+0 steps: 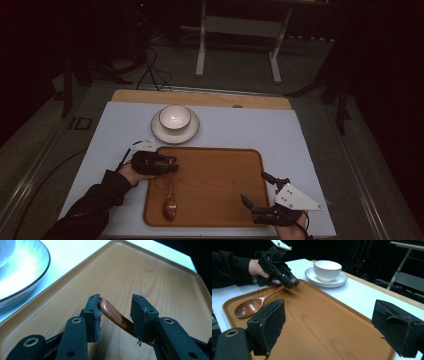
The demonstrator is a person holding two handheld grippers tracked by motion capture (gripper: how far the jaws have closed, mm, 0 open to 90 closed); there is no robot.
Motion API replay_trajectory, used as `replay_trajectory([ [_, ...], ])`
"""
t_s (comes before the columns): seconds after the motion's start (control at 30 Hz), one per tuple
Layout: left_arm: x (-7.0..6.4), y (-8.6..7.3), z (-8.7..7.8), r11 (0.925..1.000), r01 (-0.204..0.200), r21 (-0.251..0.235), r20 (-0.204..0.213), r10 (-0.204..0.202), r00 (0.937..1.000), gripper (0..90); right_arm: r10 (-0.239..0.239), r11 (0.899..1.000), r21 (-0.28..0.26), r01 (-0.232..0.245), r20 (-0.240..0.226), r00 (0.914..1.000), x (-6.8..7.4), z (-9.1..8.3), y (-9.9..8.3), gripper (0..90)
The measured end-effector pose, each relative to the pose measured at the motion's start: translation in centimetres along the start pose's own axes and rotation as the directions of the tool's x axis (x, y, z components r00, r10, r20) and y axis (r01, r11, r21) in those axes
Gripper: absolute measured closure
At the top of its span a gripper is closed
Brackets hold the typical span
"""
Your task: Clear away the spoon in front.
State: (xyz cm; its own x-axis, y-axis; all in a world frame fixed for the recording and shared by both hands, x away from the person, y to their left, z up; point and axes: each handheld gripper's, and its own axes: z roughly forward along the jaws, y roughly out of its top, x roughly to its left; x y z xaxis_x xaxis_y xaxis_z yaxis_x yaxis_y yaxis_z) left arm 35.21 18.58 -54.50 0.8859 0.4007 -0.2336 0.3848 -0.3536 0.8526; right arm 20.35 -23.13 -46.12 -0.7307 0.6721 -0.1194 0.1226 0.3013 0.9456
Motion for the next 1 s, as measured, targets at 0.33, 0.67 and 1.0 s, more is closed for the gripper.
replay_trajectory([
  [0.33, 0.39, -0.15, 0.61, 0.9995, 0.027, 0.018, -0.073, -0.025, 0.997, 58.5, -0.001, 1.0, 0.002, 0.001, -0.005, 1.0, -0.03, 0.06, -0.06, 11.6],
  [0.67, 0.69, -0.19, 0.42, 0.9982, 0.06, 0.007, -0.142, -0.058, 0.9881, 56.1, 0.001, 1.0, 0.005, -0.001, -0.009, 1.0, -0.04, 0.09, -0.07, 11.6],
  [1.0, 0.76, -0.08, -0.04, 0.9984, 0.048, -0.032, -0.175, -0.053, 0.9831, 54.6, -0.003, 1.0, 0.002, 0.003, -0.008, 1.0, 0.0, 0.04, -0.01, 11.6],
])
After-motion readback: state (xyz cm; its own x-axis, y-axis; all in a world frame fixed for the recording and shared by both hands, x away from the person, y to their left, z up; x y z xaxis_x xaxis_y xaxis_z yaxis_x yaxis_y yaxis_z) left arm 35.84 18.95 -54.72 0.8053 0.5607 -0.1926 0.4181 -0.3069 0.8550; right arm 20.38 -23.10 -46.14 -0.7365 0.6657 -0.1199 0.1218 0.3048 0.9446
